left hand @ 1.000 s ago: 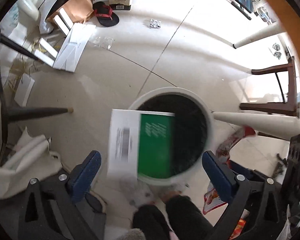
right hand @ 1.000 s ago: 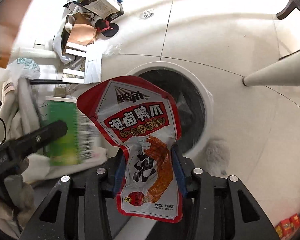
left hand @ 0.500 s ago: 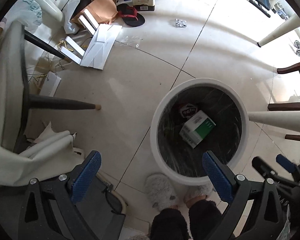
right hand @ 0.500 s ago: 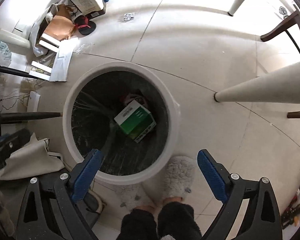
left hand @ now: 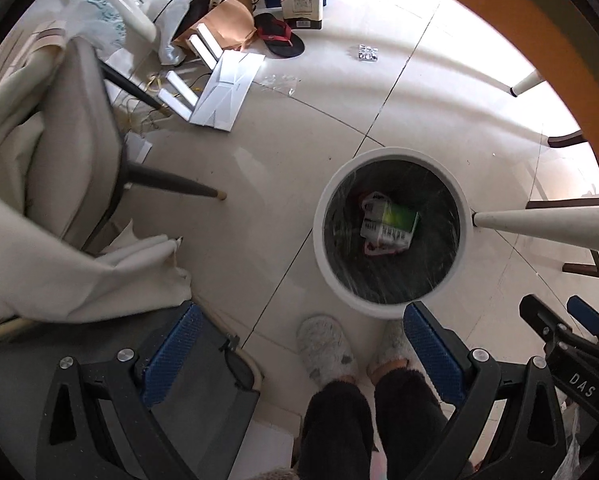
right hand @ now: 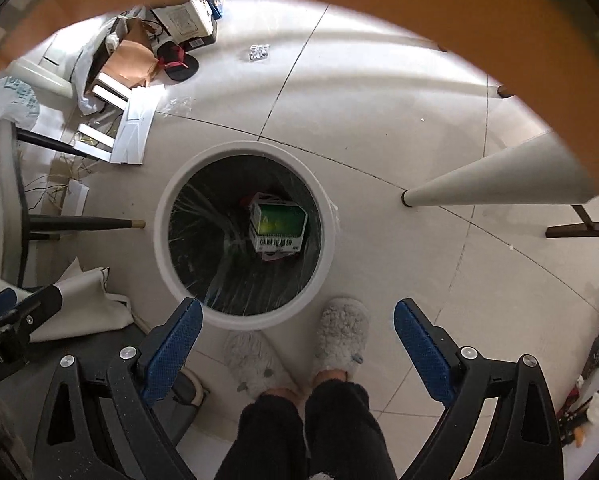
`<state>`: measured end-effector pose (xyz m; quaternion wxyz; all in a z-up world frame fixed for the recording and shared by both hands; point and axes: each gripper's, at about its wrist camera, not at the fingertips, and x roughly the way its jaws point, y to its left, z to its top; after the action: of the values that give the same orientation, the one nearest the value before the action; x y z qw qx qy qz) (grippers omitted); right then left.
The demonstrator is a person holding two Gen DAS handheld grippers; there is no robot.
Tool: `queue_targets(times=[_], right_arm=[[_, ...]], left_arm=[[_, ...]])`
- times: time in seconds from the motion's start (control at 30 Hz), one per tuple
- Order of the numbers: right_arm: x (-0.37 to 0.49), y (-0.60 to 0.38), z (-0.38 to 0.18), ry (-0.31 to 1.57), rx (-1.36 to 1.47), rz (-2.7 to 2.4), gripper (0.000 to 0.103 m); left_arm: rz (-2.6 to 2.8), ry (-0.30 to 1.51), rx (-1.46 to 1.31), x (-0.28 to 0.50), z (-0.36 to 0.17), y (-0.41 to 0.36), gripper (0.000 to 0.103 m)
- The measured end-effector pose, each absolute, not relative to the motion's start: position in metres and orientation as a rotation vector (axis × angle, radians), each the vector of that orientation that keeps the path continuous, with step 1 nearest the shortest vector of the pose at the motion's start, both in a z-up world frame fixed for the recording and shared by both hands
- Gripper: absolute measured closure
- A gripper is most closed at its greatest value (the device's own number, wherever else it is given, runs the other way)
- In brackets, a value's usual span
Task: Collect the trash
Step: 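Open the left tool to drop the medicine box into the bin, then grasp the milk carton with the left tool while the right tool grasps the Doctor toothpaste box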
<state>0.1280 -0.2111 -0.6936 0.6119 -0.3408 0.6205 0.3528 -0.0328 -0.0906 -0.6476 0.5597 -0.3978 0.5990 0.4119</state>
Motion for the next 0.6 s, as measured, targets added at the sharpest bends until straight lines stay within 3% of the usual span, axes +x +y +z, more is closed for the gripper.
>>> queue_targets(times=[0.3,0.6], right_arm=[[0.112,-0.221,-0.585,1.444,-0.806,0.856,0.005],[0.121,-0.216,-0.421,1.456,-0.700,0.931,0.005]], left_arm=[[0.995,1.417,-0.982,-0.054,-0.544,-0.115,0.000],[1.047,1.326,-0.882,-0.043,-0.398,-0.107,0.000]])
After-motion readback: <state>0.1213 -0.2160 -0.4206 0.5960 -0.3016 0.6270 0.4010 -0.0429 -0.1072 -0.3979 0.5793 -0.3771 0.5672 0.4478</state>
